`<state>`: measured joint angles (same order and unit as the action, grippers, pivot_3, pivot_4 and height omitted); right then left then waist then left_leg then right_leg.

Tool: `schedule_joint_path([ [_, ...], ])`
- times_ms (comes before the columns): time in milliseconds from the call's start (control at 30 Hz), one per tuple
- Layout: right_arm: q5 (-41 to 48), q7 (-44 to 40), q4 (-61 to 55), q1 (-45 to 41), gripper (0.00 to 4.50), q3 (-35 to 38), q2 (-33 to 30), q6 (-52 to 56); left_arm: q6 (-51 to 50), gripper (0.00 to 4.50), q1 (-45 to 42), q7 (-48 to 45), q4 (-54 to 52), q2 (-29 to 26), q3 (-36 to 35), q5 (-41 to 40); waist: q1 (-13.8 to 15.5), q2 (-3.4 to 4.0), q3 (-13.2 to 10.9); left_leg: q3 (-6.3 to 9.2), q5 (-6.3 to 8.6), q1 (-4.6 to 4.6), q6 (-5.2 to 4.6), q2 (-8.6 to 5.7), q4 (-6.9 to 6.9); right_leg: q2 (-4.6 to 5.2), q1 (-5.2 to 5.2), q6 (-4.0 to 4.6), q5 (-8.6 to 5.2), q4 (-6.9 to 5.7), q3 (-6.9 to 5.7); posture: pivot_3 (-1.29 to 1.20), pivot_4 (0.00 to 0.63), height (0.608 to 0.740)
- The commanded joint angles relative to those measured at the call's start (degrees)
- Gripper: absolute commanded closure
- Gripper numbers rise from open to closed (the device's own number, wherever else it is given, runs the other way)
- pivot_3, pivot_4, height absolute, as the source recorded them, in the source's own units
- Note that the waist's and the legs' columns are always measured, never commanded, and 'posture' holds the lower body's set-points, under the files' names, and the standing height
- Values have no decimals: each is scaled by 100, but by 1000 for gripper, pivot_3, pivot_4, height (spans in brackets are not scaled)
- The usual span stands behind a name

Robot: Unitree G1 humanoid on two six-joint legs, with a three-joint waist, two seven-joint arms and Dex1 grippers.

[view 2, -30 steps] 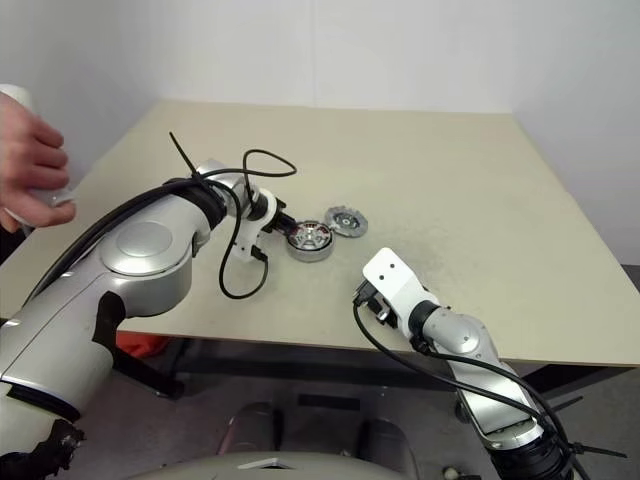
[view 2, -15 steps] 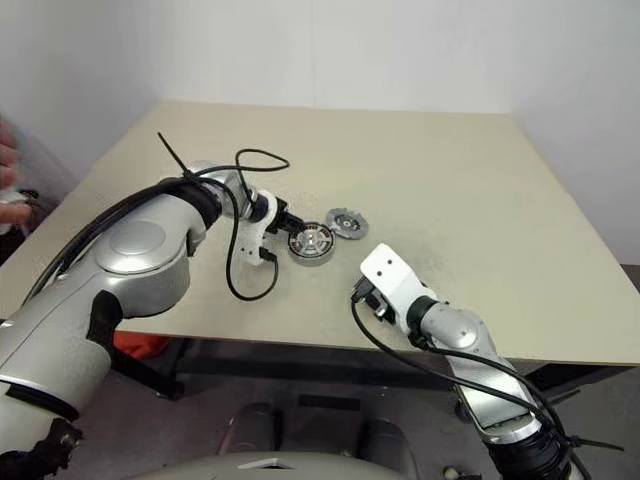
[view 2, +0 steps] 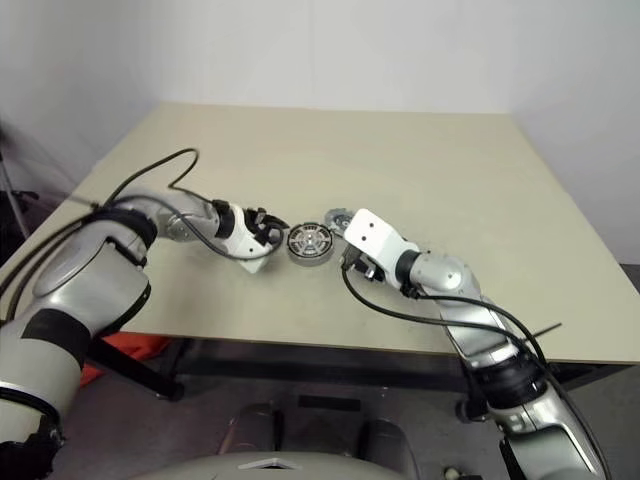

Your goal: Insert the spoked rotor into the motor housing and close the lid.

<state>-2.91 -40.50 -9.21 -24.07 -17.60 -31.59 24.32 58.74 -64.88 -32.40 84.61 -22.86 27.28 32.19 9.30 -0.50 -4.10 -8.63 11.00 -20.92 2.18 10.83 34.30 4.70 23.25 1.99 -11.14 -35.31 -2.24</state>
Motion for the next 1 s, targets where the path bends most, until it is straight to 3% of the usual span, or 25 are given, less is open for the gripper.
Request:
schedule_joint_path([
  [33, -81, -409, 367, -431, 2142, -185, -35, -549, -1848, 2774, 379, -2295, -1141, 425, -1594, -2364, 55, -2, -1, -4, 0, -2, -1, -4, 3, 9, 2, 1, -1, -8, -1, 0, 0, 740],
  [167, -221, -835, 972, -868, 2142, -461, -34, -1059, -5097, 2774, 1593, -2750, -4210, 625, -2218, -3811, 66, -1, -1, -21, 8, 3, -15, 2, 11, 42, 6, 7, -4, -38, -10, 0, 0, 740],
  [333, -385, -1212, 1645, -1300, 2142, -612, -3, -1640, -7502, 2774, 3007, -2330, -7147, 407, -2346, -4434, -176, 7, 1, -7, 8, 13, -15, 9, 10, 41, 6, 7, -6, -39, -14, 0, 0, 740],
  [467, -468, -1381, 2036, -1505, 2142, -608, 66, -1919, -8174, 2774, 3811, -2122, -8278, 45, -2430, -4565, -384, 10, -1, -7, 7, 8, -15, 21, 5, 17, 8, 12, -11, -33, -15, 0, 0, 740],
  [667, -688, -1690, 2701, -1918, 2142, -687, 54, -2474, -8929, 2774, 4439, -1653, -9221, -117, -2851, -5049, -410, 13, -2, -13, 6, 9, -13, 44, 5, -15, 10, 15, -13, -28, -14, 0, 0, 740],
  [1000, -1497, -2271, 4719, -3172, 2142, -1439, 601, -4008, -9271, 2774, 5055, -484, -10050, 487, -2824, -5250, -489, 14, -1, -21, 6, 1, -13, 65, 5, -41, 12, 27, -18, -22, -16, 0, 0, 740],
])
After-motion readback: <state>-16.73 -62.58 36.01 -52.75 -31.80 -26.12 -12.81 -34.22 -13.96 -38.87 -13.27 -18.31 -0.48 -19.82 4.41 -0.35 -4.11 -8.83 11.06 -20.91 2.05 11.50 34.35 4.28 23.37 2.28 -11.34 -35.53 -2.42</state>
